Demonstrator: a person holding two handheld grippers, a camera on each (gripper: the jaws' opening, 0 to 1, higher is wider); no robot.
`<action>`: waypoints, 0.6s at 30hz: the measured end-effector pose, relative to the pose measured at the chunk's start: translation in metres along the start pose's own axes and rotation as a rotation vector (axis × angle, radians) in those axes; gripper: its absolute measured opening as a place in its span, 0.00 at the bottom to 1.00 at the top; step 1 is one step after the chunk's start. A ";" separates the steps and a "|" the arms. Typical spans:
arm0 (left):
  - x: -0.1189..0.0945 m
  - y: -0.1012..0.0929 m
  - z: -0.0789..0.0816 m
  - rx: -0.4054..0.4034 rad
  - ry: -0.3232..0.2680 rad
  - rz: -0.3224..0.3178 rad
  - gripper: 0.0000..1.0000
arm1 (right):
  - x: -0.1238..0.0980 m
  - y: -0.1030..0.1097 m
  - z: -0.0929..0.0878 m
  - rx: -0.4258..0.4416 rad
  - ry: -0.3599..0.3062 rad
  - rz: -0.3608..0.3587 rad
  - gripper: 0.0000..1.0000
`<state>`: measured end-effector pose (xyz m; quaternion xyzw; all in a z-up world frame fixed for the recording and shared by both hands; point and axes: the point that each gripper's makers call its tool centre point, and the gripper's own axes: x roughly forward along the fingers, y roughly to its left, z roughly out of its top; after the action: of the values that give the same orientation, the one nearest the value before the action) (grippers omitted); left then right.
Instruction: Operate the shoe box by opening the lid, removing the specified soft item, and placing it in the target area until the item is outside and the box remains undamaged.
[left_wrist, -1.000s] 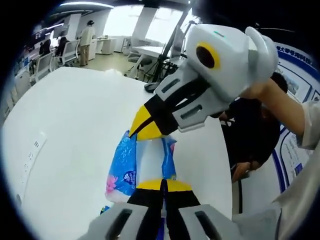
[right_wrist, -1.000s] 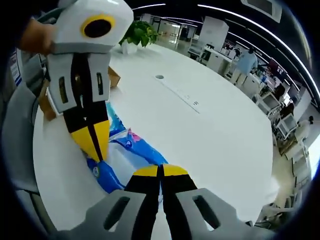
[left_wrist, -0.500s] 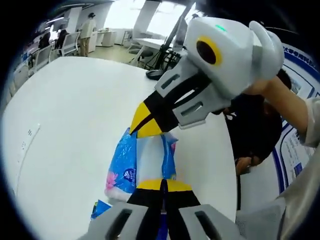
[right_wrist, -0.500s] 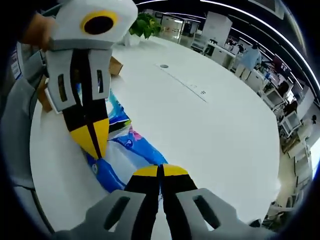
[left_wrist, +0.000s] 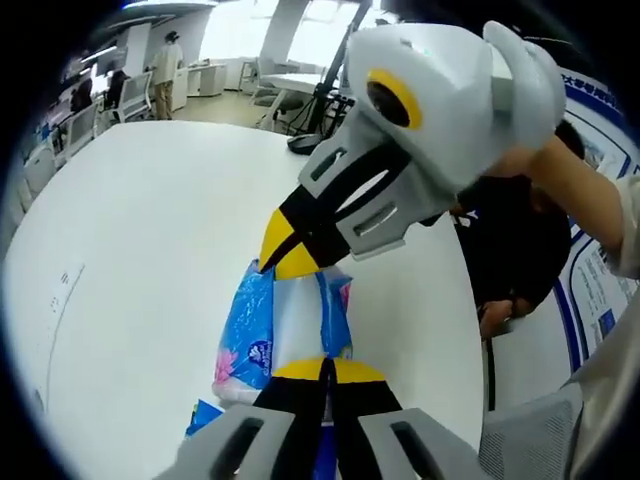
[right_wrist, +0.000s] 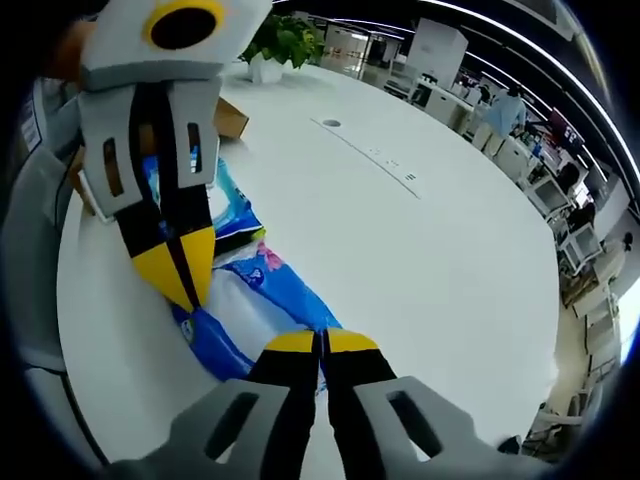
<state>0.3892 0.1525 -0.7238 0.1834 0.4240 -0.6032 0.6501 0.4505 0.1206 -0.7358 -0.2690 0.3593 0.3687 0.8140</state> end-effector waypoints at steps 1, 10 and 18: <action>0.000 0.000 0.000 0.005 0.003 0.004 0.01 | -0.001 0.000 0.000 0.001 0.000 -0.003 0.02; -0.017 -0.008 0.010 0.086 -0.014 0.048 0.12 | -0.016 0.002 0.002 0.006 -0.001 -0.026 0.10; -0.034 -0.009 0.010 0.117 -0.027 0.078 0.20 | -0.034 0.013 0.007 0.006 -0.010 -0.025 0.19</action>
<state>0.3872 0.1645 -0.6891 0.2295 0.3718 -0.6034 0.6671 0.4271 0.1194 -0.7069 -0.2693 0.3528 0.3587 0.8211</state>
